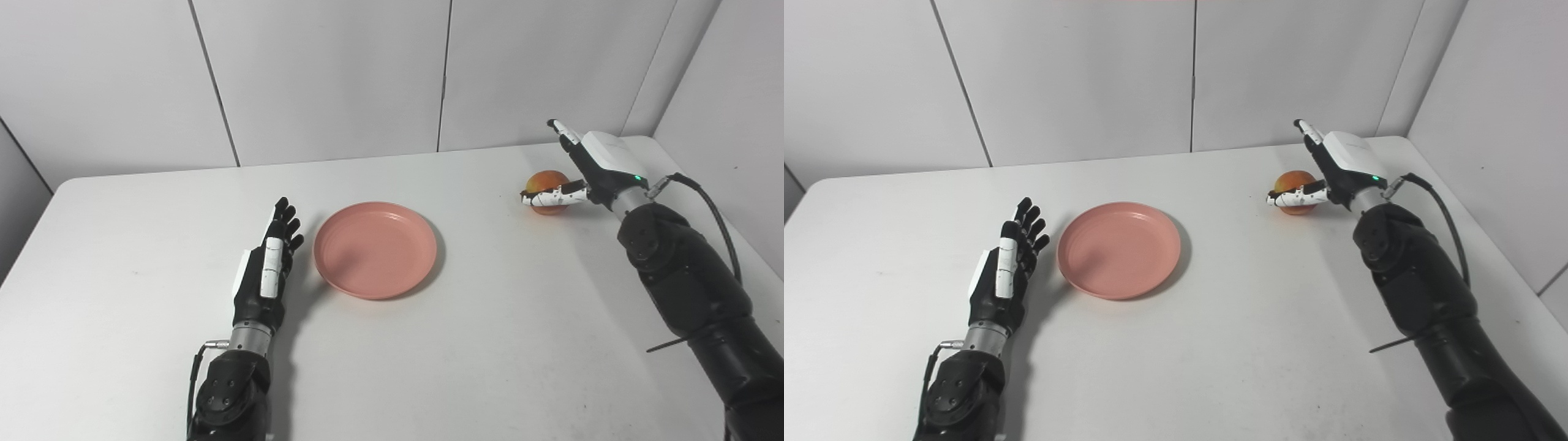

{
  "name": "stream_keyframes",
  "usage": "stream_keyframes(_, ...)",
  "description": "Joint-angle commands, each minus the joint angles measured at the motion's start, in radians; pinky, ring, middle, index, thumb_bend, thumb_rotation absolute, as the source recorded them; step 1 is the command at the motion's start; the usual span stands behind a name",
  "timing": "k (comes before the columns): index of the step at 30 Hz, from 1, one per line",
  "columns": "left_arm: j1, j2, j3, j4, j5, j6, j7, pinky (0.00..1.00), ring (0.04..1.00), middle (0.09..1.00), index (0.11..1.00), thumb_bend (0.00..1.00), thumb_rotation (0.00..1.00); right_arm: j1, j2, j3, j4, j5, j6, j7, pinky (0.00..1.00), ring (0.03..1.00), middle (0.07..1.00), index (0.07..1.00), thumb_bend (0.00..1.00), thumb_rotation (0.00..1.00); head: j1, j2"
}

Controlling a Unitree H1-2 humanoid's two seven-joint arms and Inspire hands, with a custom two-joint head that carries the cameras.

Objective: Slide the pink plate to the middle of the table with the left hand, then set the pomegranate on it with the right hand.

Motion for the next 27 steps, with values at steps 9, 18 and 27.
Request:
stream_keyframes(9, -0.007, -0.007, -0.004, -0.034, 0.011, -0.023, 0.001, 0.96, 0.993, 1.0, 0.998, 0.77, 1.0, -0.071, -0.034, 0.044, 0.034, -0.042, -0.011, -0.041, 0.86, 0.924, 0.942, 0.963, 1.0, 0.39, -0.005, 0.003)
stream_keyframes(18, -0.012, -0.01, 0.002, -0.031, 0.009, -0.025, 0.004, 0.96, 0.987, 1.0, 1.0, 0.78, 1.0, -0.079, -0.037, 0.084, 0.068, -0.046, -0.039, -0.046, 0.87, 0.913, 0.931, 0.944, 1.0, 0.39, -0.005, 0.002)
stream_keyframes(27, -0.01, -0.014, 0.0, -0.048, 0.017, -0.01, 0.011, 0.95, 0.985, 1.0, 0.999, 0.79, 1.0, -0.078, -0.029, 0.114, 0.068, -0.056, -0.046, -0.068, 0.78, 0.838, 0.865, 0.871, 0.92, 0.19, -0.006, 0.008)
